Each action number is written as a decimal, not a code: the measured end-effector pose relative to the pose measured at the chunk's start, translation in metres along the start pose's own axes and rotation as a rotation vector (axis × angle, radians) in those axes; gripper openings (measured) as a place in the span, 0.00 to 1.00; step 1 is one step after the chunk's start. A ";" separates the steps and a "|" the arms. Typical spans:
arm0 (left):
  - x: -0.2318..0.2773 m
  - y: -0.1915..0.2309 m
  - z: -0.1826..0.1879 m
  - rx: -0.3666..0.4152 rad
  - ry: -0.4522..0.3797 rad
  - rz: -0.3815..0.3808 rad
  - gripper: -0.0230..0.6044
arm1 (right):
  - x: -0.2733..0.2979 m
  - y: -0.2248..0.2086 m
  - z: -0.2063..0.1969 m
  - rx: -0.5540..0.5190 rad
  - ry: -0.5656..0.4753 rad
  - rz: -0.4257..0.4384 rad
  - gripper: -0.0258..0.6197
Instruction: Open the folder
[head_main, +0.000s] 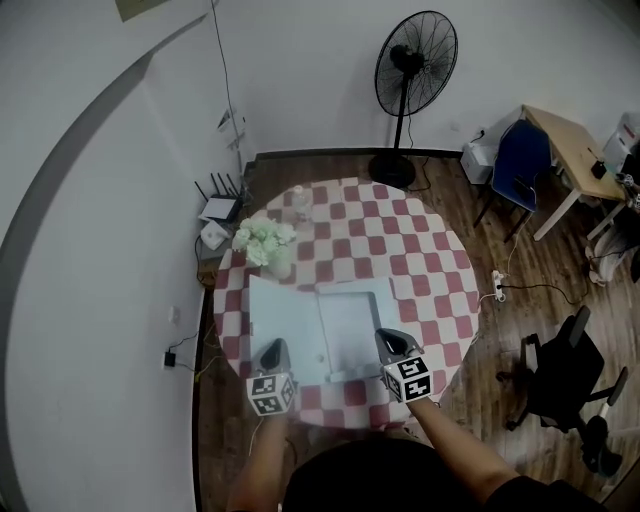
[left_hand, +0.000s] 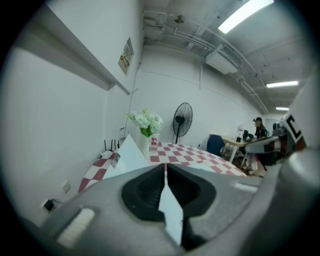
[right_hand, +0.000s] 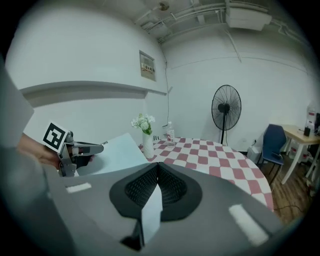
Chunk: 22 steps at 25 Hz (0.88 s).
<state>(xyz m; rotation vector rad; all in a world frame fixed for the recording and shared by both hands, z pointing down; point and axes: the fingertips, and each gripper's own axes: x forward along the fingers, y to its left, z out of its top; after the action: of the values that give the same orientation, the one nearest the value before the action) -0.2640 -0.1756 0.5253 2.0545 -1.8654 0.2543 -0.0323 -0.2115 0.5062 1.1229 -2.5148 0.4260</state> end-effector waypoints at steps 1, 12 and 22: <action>0.000 -0.003 0.004 0.002 -0.011 0.002 0.06 | -0.001 -0.004 0.005 -0.002 -0.013 -0.003 0.04; 0.007 -0.009 0.025 0.056 -0.093 0.037 0.04 | -0.003 -0.059 0.035 -0.023 -0.126 -0.071 0.04; 0.005 -0.011 0.039 0.080 -0.137 0.047 0.04 | -0.013 -0.067 0.052 -0.067 -0.184 -0.087 0.04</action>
<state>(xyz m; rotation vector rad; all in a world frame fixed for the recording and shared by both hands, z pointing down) -0.2568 -0.1943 0.4902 2.1310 -2.0165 0.2078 0.0166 -0.2667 0.4631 1.2925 -2.6024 0.2222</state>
